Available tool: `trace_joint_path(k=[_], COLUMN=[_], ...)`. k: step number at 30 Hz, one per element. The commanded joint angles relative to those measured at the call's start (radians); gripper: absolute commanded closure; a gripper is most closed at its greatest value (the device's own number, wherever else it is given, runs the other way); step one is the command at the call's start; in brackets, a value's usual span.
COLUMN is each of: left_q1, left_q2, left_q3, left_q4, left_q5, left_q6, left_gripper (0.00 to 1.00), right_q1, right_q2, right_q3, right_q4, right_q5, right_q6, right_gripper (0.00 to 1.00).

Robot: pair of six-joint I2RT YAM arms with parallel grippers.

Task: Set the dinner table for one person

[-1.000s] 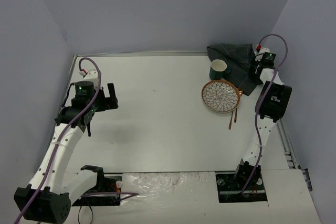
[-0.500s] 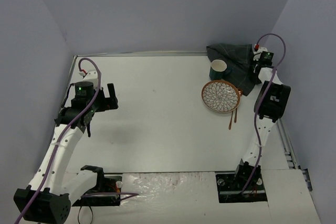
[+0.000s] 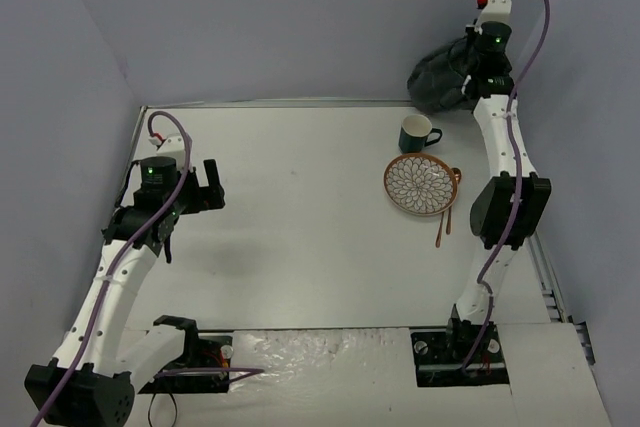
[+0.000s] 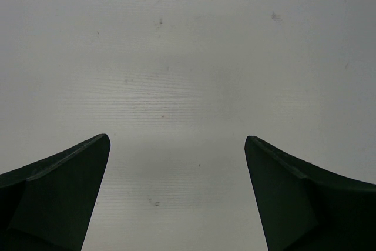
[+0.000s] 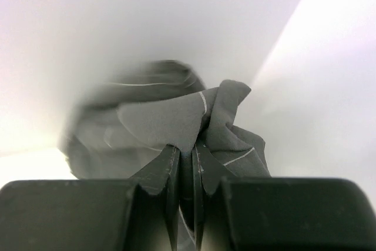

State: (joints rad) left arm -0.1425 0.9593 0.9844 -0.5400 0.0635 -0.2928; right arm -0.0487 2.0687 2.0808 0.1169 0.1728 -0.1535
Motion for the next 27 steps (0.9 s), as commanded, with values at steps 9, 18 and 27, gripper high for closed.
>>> trace_joint_path(k=[9, 18, 27], left_q1=[0.009, 0.007, 0.007], left_q2=[-0.042, -0.121, -0.226], left_q3=[0.027, 0.144, 0.14], left_q4=[0.048, -0.046, -0.194], left_q5=[0.002, -0.018, -0.049], left_q6=[-0.024, -0.056, -0.057], left_gripper=[0.03, 0.03, 0.03], right_q1=[0.312, 0.544, 0.663], right_q2=[-0.27, -0.298, -0.598], right_q3=[0.116, 0.183, -0.719], right_q4=[0.156, 0.136, 0.267], right_q5=[-0.243, -0.482, -0.448], right_q6=[-0.048, 0.103, 0.289], right_gripper=[1.0, 1.0, 0.92])
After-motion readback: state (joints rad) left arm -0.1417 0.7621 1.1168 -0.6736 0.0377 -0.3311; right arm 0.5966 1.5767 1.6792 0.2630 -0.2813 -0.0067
